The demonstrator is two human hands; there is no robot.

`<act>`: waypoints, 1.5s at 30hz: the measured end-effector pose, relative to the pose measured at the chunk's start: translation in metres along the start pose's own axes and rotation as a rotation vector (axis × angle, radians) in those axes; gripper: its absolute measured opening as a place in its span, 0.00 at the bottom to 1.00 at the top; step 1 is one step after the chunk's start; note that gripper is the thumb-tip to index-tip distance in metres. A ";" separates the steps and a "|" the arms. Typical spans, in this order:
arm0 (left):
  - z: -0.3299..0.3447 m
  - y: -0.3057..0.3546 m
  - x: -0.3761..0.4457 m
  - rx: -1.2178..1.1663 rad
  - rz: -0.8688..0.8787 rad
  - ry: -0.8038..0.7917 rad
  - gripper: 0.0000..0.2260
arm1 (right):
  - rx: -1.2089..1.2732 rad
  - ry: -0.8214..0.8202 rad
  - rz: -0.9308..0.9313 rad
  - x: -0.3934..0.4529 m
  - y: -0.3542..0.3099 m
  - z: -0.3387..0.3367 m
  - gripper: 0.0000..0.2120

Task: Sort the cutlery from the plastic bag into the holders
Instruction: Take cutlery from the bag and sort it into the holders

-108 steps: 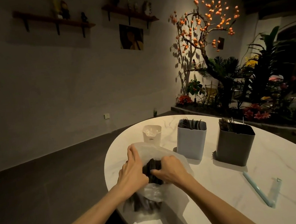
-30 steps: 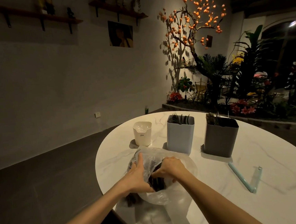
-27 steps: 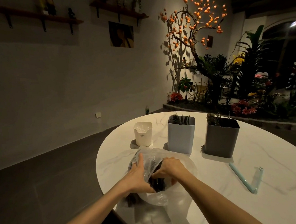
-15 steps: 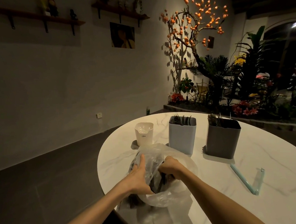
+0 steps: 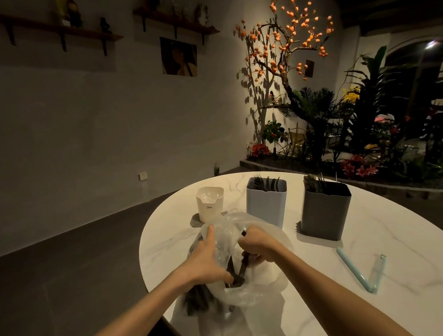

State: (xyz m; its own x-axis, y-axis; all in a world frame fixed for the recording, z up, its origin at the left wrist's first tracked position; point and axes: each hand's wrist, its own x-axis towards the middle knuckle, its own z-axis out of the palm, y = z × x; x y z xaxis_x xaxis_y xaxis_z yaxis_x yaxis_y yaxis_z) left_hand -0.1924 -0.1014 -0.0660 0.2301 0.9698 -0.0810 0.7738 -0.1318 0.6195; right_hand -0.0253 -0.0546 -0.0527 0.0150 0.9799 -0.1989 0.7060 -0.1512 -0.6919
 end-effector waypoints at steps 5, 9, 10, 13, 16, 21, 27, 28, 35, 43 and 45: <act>-0.003 0.010 -0.001 -0.047 0.025 0.070 0.61 | 0.103 -0.019 -0.004 0.002 0.000 0.000 0.06; 0.001 0.010 -0.008 0.154 0.070 -0.042 0.66 | 0.252 -0.026 -0.003 0.007 -0.001 0.001 0.07; 0.003 0.009 -0.010 0.241 0.062 -0.091 0.66 | 0.287 -0.045 0.003 0.008 -0.002 0.001 0.07; 0.004 0.010 -0.020 0.435 0.031 -0.166 0.65 | 0.393 -0.107 0.067 0.007 -0.004 -0.002 0.06; -0.001 0.012 -0.026 0.526 0.005 -0.105 0.64 | 0.447 -0.150 0.131 0.008 -0.006 -0.008 0.09; -0.013 0.008 -0.019 0.263 0.014 0.001 0.60 | 0.564 -0.520 0.251 -0.011 -0.012 -0.023 0.11; -0.021 0.028 -0.011 -0.220 0.118 0.289 0.30 | 0.473 -0.724 0.177 -0.052 -0.009 -0.047 0.08; -0.022 0.030 -0.007 -0.287 0.104 0.332 0.28 | 0.454 -0.752 0.142 -0.061 -0.007 -0.056 0.08; -0.023 0.054 0.025 -0.585 0.090 0.377 0.20 | 0.608 -0.811 -0.105 -0.100 0.024 -0.125 0.11; 0.018 0.098 0.024 -0.434 0.141 -0.537 0.12 | 1.015 -0.477 -0.169 -0.087 0.056 -0.135 0.17; 0.020 0.101 0.027 -0.246 0.264 -0.847 0.22 | 1.042 -0.432 -0.160 -0.078 0.062 -0.131 0.18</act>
State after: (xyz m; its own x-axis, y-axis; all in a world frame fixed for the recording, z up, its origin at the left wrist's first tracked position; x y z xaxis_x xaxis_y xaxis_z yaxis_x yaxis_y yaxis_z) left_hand -0.0960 -0.0928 -0.0210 0.8118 0.4275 -0.3978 0.5096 -0.1859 0.8401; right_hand 0.1102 -0.1232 0.0112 -0.4099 0.9015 -0.1392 -0.2571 -0.2606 -0.9306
